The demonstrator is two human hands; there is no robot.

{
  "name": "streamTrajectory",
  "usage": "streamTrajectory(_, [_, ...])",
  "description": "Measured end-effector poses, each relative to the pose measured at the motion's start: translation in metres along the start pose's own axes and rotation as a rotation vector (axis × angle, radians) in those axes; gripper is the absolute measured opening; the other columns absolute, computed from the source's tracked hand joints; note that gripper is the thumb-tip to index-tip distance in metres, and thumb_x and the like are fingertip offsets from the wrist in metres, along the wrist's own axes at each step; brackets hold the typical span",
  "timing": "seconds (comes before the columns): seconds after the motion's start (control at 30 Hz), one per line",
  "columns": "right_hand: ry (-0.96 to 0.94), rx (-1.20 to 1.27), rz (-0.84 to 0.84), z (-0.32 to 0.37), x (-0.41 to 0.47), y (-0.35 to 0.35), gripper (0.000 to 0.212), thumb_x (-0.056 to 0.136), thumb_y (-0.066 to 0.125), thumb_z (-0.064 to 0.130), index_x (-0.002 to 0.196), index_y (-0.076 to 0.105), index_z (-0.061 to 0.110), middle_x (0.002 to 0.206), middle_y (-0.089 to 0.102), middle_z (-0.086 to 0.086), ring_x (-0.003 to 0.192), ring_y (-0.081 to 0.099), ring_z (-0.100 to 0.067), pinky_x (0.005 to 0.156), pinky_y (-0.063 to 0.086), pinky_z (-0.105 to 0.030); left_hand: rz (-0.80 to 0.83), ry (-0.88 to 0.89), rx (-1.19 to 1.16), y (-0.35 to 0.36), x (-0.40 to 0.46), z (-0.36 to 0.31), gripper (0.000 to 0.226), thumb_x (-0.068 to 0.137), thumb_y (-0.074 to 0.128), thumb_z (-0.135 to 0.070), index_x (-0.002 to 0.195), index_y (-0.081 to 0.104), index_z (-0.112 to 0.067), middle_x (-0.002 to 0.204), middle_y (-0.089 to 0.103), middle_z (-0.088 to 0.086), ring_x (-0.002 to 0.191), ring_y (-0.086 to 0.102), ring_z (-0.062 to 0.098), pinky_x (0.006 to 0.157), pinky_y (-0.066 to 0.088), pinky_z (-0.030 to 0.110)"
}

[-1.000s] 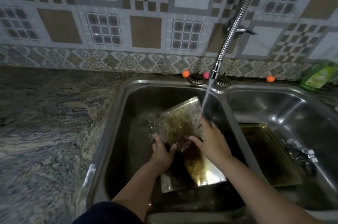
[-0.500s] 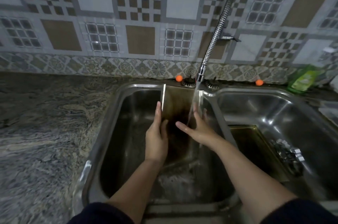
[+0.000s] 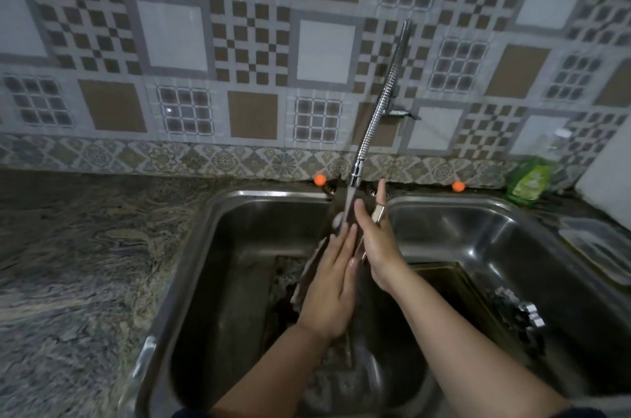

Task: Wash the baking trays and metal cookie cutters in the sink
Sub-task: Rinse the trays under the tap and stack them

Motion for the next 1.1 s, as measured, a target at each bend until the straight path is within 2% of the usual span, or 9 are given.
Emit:
streamTrajectory(0.1, [0.018, -0.011, 0.05, -0.002, -0.006, -0.007, 0.067, 0.091, 0.05, 0.05, 0.14, 0.006, 0.062, 0.156, 0.024, 0.01, 0.139, 0.03, -0.013, 0.108, 0.034, -0.037, 0.007, -0.174, -0.138, 0.002, 0.027, -0.009, 0.047, 0.096, 0.007, -0.053, 0.142, 0.007, -0.049, 0.156, -0.001, -0.023, 0.144, -0.01, -0.003, 0.121, 0.0, 0.044])
streamTrajectory(0.2, [0.01, -0.001, 0.101, -0.003, -0.008, -0.01, 0.07, 0.071, 0.057, 0.075, 0.122, 0.011, 0.081, 0.157, 0.022, 0.012, 0.143, 0.026, -0.015, 0.115, 0.026, -0.05, 0.0, -0.26, -0.13, -0.005, 0.054, -0.012, 0.042, 0.101, 0.011, -0.046, 0.143, 0.004, -0.054, 0.156, -0.006, -0.023, 0.143, -0.013, 0.001, 0.117, -0.007, 0.05])
streamTrajectory(0.37, [-0.026, 0.051, 0.052, -0.004, -0.006, -0.015, 0.059, 0.08, 0.056, 0.063, 0.117, 0.015, 0.083, 0.159, 0.017, 0.007, 0.144, 0.023, -0.016, 0.115, 0.024, -0.053, 0.012, -0.484, -0.061, -0.015, 0.076, 0.025, 0.05, 0.101, 0.014, -0.05, 0.15, 0.005, -0.041, 0.161, -0.005, -0.009, 0.148, -0.006, 0.014, 0.116, -0.005, 0.051])
streamTrajectory(0.53, [-0.073, 0.144, -0.132, -0.003, 0.007, -0.027, 0.072, 0.077, 0.061, 0.063, 0.128, 0.012, 0.076, 0.161, 0.011, 0.006, 0.146, 0.018, -0.019, 0.116, 0.019, -0.056, 0.228, -0.595, -0.02, 0.002, 0.025, 0.056, 0.059, 0.098, 0.009, -0.057, 0.15, -0.002, -0.034, 0.16, -0.007, -0.006, 0.147, -0.008, 0.013, 0.12, -0.001, 0.047])
streamTrajectory(0.7, [-0.049, 0.151, -0.264, -0.005, 0.024, -0.036, 0.068, 0.095, 0.049, 0.044, 0.144, 0.005, 0.056, 0.16, 0.015, 0.003, 0.145, 0.02, -0.021, 0.116, 0.02, -0.053, 0.265, -0.307, -0.023, -0.001, -0.004, 0.033, 0.061, 0.088, 0.019, -0.068, 0.143, -0.001, -0.052, 0.159, -0.005, -0.017, 0.143, -0.01, 0.002, 0.12, -0.003, 0.044])
streamTrajectory(0.87, [0.006, 0.163, -0.22, -0.011, 0.022, -0.012, 0.066, 0.092, 0.052, 0.05, 0.145, 0.013, 0.052, 0.157, 0.026, 0.001, 0.139, 0.033, -0.02, 0.115, 0.027, -0.05, 0.18, 0.021, 0.268, -0.025, 0.0, 0.03, 0.069, 0.096, 0.038, -0.045, 0.139, -0.014, -0.061, 0.16, 0.004, -0.013, 0.148, 0.008, 0.017, 0.117, 0.027, 0.041])
streamTrajectory(0.97, [-0.026, 0.091, -0.111, -0.012, 0.016, 0.002, 0.064, 0.074, 0.063, 0.061, 0.132, 0.037, 0.052, 0.145, 0.046, 0.0, 0.131, 0.046, -0.02, 0.112, 0.033, -0.049, 0.123, 0.053, 0.456, -0.041, -0.009, 0.035, 0.077, 0.099, 0.039, -0.031, 0.133, -0.02, -0.066, 0.16, 0.001, -0.014, 0.145, 0.021, 0.015, 0.103, 0.044, 0.036])
streamTrajectory(1.03, [-0.043, 0.091, -0.014, -0.016, 0.011, 0.01, 0.05, 0.079, 0.065, 0.057, 0.123, 0.043, 0.049, 0.141, 0.049, 0.002, 0.131, 0.046, -0.021, 0.111, 0.033, -0.052, 0.056, 0.069, 0.504, -0.051, -0.019, 0.041, 0.083, 0.098, 0.045, -0.019, 0.137, -0.014, -0.064, 0.159, 0.008, -0.016, 0.135, 0.043, 0.015, 0.09, 0.053, 0.035])
streamTrajectory(1.1, [0.013, 0.067, 0.115, -0.023, 0.006, 0.019, 0.068, 0.07, 0.062, 0.072, 0.13, 0.041, 0.049, 0.145, 0.042, 0.008, 0.136, 0.038, -0.022, 0.111, 0.03, -0.058, -0.006, 0.026, 0.466, -0.062, -0.026, 0.044, 0.086, 0.095, 0.05, -0.014, 0.141, -0.004, -0.062, 0.153, 0.028, -0.018, 0.114, 0.061, 0.016, 0.078, 0.057, 0.037])
Point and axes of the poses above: each hand's wrist, its own x-axis towards the middle knuckle, its own y-axis out of the palm, z = x × y, the point moved 2 cm from there along x, towards the middle knuckle
